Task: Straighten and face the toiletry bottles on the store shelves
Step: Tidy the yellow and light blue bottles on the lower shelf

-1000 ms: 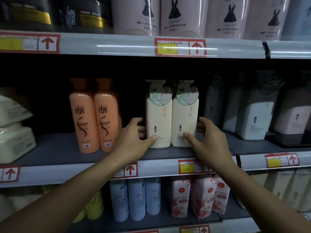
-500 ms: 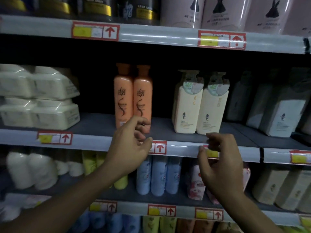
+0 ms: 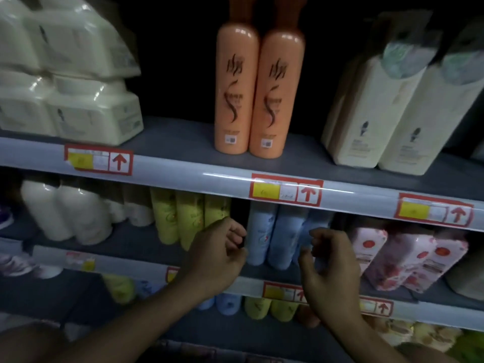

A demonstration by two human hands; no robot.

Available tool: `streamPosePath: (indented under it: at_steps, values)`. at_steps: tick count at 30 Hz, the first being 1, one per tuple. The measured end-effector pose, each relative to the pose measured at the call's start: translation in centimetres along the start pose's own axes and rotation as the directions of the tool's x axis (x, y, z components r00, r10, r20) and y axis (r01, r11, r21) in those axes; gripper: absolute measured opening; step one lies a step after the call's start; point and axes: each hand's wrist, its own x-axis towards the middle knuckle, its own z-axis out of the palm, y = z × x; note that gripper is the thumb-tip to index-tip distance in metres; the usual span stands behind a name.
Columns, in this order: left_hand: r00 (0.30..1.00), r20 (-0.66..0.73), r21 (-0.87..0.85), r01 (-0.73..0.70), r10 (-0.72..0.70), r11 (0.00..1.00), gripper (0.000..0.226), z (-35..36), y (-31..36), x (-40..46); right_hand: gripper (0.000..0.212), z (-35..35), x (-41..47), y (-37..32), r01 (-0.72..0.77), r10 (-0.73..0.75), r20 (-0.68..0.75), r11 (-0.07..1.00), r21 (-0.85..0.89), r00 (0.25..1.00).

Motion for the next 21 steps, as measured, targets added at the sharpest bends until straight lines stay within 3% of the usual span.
streamPosePath:
  at_steps: [4, 11, 18, 21]
  values:
    - [1.0, 0.022, -0.058, 0.023, -0.021, 0.998, 0.026, 1.7, -3.0, 0.2, 0.035, 1.9, -0.4, 1.2, -0.094, 0.094, 0.029, 0.995, 0.02, 0.995]
    - [1.0, 0.004, -0.052, -0.024, 0.024, 0.998, 0.022, -0.6, -5.2, -0.4, 0.016, 5.5, -1.7, -2.3, -0.082, 0.068, 0.272, 0.996, 0.042, 0.96]
    - [0.998, -0.051, -0.039, 0.034, -0.036, 0.999, 0.024, -4.5, -9.8, -1.2, 0.033, 10.6, -3.3, -5.5, -0.165, 0.149, 0.394, 0.986, 0.008, 0.907]
    - [0.996, -0.063, -0.027, 0.058, -0.059, 0.998, 0.025, -6.2, -11.5, -1.9, 0.038, 11.6, -4.6, -6.6, -0.182, 0.18, 0.381, 0.983, -0.033, 0.907]
